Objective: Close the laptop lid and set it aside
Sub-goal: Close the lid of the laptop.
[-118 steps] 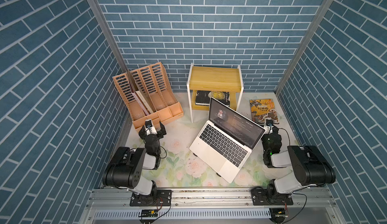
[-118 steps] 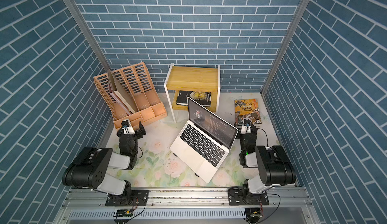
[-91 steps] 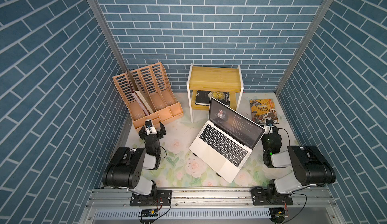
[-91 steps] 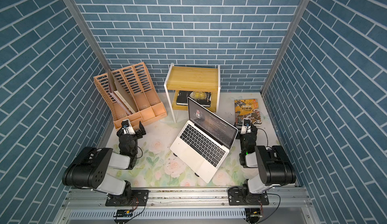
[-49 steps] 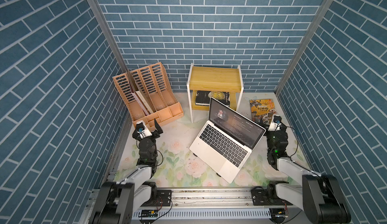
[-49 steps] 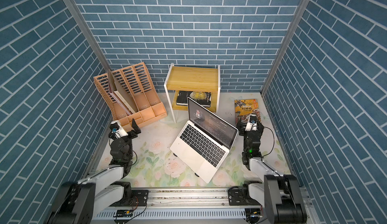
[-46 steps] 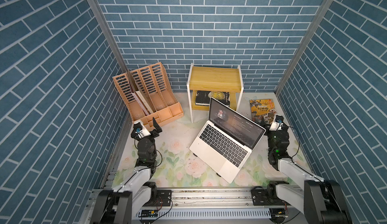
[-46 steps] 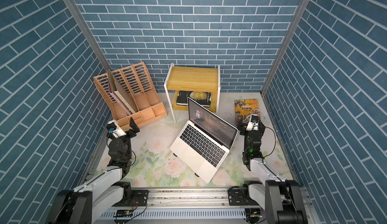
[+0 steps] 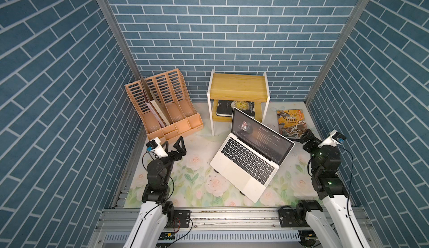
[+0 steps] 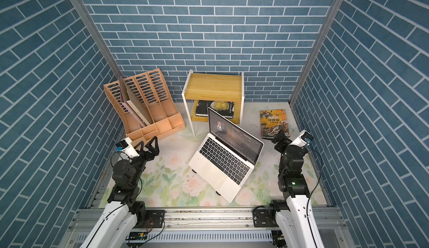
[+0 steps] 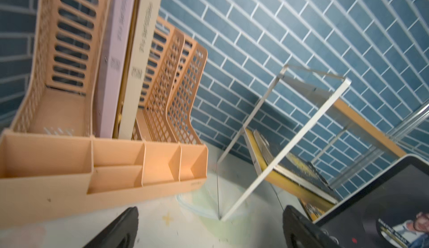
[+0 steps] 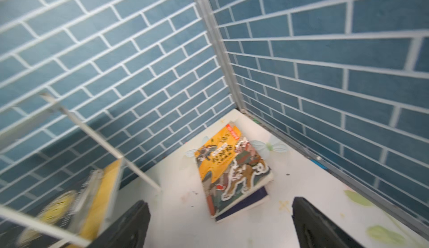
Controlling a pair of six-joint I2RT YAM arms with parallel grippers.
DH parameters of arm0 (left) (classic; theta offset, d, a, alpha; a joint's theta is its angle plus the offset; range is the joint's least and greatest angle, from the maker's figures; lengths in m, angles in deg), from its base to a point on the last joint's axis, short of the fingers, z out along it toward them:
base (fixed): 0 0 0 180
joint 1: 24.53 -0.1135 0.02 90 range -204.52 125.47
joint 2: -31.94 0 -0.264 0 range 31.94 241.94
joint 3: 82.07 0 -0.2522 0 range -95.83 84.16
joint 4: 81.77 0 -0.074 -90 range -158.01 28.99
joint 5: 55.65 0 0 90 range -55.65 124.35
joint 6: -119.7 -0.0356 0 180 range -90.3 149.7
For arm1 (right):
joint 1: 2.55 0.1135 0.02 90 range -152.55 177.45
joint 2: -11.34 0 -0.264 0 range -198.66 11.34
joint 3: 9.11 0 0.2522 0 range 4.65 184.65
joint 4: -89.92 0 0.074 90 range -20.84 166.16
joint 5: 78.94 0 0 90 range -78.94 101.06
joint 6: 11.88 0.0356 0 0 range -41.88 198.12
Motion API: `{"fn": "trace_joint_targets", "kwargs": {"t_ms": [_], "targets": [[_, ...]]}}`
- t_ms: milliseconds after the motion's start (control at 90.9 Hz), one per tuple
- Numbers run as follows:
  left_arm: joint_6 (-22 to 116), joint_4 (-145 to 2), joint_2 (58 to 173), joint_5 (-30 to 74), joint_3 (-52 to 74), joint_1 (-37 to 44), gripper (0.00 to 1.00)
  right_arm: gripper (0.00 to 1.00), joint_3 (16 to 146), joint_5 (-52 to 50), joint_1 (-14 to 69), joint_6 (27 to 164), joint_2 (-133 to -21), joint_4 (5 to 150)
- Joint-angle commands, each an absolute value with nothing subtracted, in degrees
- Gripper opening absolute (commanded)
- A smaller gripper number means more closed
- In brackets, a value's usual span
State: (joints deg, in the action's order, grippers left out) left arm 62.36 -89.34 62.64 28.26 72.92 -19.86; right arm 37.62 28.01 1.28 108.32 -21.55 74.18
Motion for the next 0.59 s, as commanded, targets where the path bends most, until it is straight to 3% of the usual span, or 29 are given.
{"fn": "trace_joint_targets", "kwargs": {"t_ms": [0, 209, 352, 473, 583], "targets": [[64.6, -78.6, 64.4, 20.9, 70.1, -19.3, 1.0, 1.0, 45.0, 14.0, 1.1, 107.9, -21.8, 71.1], [66.1, -77.0, 65.5, 28.5, 70.9, -6.3, 1.0, 0.93, 60.7, -1.6, 1.2, 104.5, -32.2, 66.1], [69.8, -81.7, 66.7, 35.0, 72.1, 5.2, 1.0, 0.85, 74.5, -3.3, 1.3, 101.7, -41.9, 52.6], [73.7, -87.2, 70.2, 34.4, 73.0, 9.4, 0.98, 0.68, 79.3, -5.2, 2.4, 100.5, -45.5, 48.1], [75.7, -90.6, 73.6, 34.9, 73.7, 11.9, 0.99, 0.55, 83.9, 1.3, 7.2, 97.8, -48.2, 42.3]]}}
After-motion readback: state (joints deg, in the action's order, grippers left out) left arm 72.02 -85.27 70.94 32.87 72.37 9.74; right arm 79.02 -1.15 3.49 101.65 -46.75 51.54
